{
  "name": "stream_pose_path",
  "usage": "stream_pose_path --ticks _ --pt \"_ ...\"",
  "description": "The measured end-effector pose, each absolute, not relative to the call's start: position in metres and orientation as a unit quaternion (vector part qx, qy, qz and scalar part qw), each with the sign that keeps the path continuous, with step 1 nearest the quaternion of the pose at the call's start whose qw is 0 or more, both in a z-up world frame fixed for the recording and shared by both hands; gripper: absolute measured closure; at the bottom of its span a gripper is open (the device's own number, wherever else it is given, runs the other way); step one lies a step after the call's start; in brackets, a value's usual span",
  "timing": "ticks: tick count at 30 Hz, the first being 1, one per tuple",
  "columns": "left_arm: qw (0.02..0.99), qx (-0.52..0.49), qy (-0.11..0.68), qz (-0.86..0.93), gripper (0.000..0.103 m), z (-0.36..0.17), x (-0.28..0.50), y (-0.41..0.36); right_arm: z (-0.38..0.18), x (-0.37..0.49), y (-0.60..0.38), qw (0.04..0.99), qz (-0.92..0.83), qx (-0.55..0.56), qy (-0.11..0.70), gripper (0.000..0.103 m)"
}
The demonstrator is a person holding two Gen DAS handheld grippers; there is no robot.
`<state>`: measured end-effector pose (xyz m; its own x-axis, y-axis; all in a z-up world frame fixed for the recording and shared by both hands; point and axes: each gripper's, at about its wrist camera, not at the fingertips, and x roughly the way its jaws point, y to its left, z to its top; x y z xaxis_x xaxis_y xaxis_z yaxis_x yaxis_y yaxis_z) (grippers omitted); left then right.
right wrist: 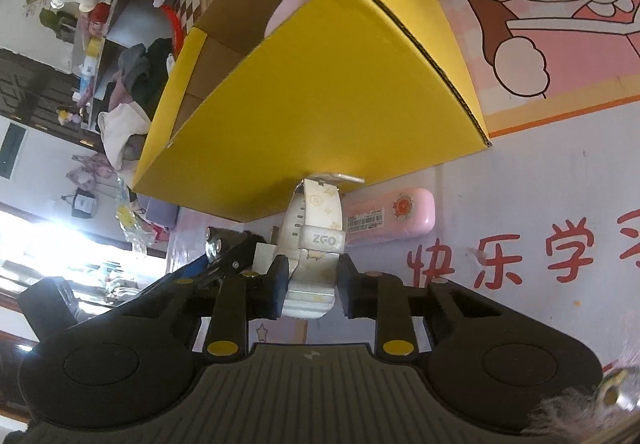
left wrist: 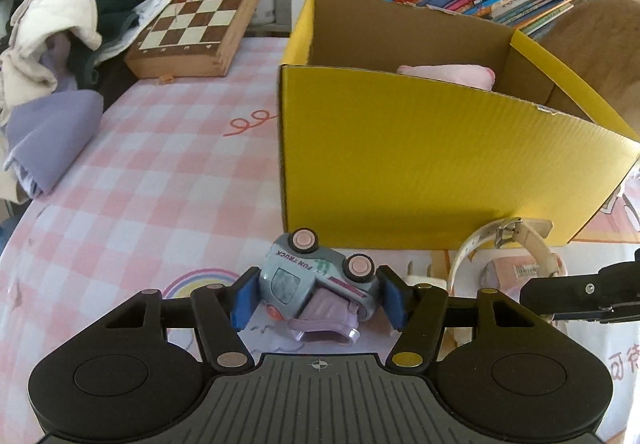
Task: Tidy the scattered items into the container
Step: 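Grasp the lilac toy truck with the left tool while the right tool grasps the white watch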
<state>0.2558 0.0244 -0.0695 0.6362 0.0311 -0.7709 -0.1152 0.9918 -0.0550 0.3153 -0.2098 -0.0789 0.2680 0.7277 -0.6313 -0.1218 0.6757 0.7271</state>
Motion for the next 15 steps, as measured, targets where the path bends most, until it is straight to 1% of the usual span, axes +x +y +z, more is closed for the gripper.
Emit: stream_pose_path --ticks 15 --pt "0.913 -0.114 0.391 0.027 0.042 -0.041 0.213 0.045 -0.050 0.282 -0.221 0.775 0.271 0.275 0.500 0.079"
